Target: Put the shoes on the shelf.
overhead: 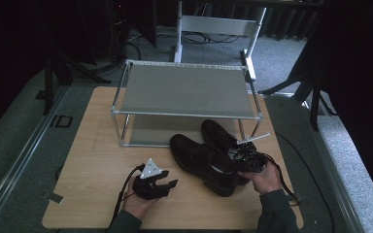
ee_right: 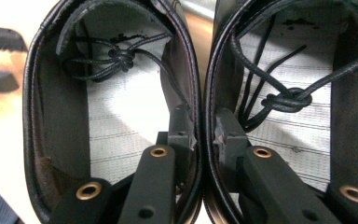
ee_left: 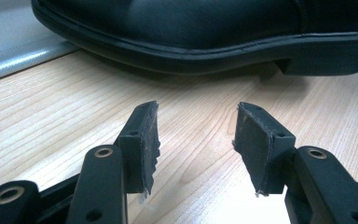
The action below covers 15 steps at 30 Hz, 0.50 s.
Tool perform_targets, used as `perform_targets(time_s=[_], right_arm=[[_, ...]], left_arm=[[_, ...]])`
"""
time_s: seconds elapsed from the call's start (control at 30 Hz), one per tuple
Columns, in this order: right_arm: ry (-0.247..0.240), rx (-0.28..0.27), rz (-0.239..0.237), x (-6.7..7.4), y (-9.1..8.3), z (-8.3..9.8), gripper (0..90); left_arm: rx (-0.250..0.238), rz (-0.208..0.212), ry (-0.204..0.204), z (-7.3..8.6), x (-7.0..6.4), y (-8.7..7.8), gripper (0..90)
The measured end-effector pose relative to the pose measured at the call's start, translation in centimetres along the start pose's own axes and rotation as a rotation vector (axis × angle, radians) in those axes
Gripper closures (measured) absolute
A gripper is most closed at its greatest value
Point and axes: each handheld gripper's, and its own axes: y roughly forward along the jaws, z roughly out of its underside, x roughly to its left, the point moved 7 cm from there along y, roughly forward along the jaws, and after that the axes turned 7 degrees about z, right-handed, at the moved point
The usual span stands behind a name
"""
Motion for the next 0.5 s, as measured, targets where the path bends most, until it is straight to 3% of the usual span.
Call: perform_targets(time_s=[0.5], right_arm=[[0.040,-0.031,0.011,0.2,1.5,-2.8,80.0]], left_arm=[[0.012,0.004,-0.005,0.2,0.0,0.3,49.8]])
